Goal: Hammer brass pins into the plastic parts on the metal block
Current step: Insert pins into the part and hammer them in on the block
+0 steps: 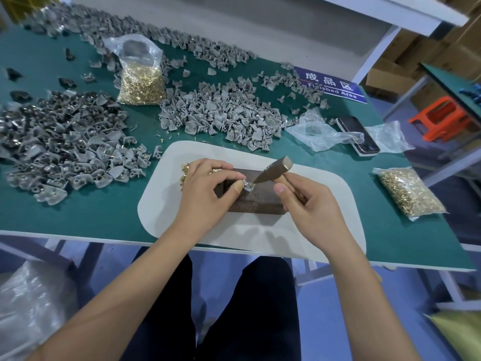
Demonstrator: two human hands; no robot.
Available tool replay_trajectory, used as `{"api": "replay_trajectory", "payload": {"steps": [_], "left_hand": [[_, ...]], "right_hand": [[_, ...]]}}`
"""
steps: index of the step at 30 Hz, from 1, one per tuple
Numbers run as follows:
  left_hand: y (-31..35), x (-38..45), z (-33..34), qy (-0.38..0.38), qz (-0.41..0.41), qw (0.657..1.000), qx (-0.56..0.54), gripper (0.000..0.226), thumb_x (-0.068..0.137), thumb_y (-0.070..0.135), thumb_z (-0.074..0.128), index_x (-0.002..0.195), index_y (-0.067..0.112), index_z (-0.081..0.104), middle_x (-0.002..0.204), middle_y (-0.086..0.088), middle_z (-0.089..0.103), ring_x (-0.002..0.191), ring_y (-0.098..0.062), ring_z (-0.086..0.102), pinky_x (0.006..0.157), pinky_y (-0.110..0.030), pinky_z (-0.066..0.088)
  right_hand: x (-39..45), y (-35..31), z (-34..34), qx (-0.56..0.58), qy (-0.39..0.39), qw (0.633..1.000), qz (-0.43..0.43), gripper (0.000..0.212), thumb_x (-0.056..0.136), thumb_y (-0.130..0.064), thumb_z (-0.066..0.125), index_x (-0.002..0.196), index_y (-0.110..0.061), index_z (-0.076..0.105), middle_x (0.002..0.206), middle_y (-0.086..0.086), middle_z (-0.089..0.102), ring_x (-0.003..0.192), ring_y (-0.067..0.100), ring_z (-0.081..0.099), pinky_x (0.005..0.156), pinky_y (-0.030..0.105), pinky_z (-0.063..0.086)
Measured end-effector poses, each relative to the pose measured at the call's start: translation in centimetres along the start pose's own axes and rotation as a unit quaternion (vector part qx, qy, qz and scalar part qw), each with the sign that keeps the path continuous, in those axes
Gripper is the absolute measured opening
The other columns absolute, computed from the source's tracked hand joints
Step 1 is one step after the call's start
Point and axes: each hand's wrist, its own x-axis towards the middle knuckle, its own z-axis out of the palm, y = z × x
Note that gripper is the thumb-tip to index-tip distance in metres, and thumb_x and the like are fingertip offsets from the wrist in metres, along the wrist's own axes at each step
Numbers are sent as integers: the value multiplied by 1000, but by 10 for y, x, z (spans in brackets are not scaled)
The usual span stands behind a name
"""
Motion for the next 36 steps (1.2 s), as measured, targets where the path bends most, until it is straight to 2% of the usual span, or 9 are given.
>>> {"api": "replay_trajectory", "payload": {"steps": [7,12,15,18,22,26,29,32,36], "left_hand": [[0,0,0,-9,-5,1000,-1,11,89,29,76,100,32,80,109,10,63,117,-14,45,102,-16,28],[1,-1,0,-11,-3,1000,-6,12,89,28,76,100,32,79,109,11,62,117,-12,45,103,-20,31],[1,-2,0,-14,-3,1000,-13,11,90,28,75,99,33,78,109,12,62,118,-11,45,104,-23,33],[1,-2,-1,-15,1,1000,-12,11,90,28,75,99,33,77,109,11,61,118,-11,46,103,-22,33],[3,-2,-1,-9,7,1000,0,10,90,22,75,97,29,76,106,11,61,117,-9,45,102,-14,29],[5,-3,-2,-4,-3,1000,-4,13,88,18,75,95,29,74,104,13,60,116,-9,46,101,-11,27],[6,-3,-1,-3,-4,1000,-1,13,88,18,75,94,29,73,104,14,60,115,-11,47,101,-13,28],[6,-2,-2,0,-9,1000,-2,14,87,16,75,94,28,73,104,13,61,115,-8,46,102,-19,31],[8,-3,-4,-9,-17,1000,-4,14,87,17,75,95,28,73,106,13,61,115,-5,45,102,-18,30]], "right_hand": [[-5,0,1,12,-26,999,17,30,102,-41,56,77,-58,54,68,-23,58,68,2,51,70,31,39],[-12,17,-3,-5,91,993,77,9,101,-45,55,103,-42,63,77,-22,64,72,1,57,69,29,40],[-15,33,-5,-103,146,975,129,26,103,-31,51,126,-34,62,102,-9,61,91,17,60,73,36,43],[-18,45,-2,-197,149,952,181,27,101,-16,53,123,-23,64,99,3,47,99,35,54,71,38,37],[-15,48,5,-250,126,937,211,31,100,-13,55,129,-15,68,115,18,55,110,39,45,96,44,37],[4,22,16,-178,196,958,110,24,99,-18,62,120,-12,71,115,12,61,111,33,52,98,44,42],[30,-2,31,-94,114,989,17,17,98,-22,67,111,-16,76,104,1,67,105,23,58,95,36,46],[50,-12,43,-104,29,994,2,15,98,-26,67,106,-20,79,98,1,68,100,20,59,89,33,45],[56,-9,46,-143,24,989,-24,17,98,-18,64,90,-14,79,86,6,66,91,25,57,82,38,43]]}}
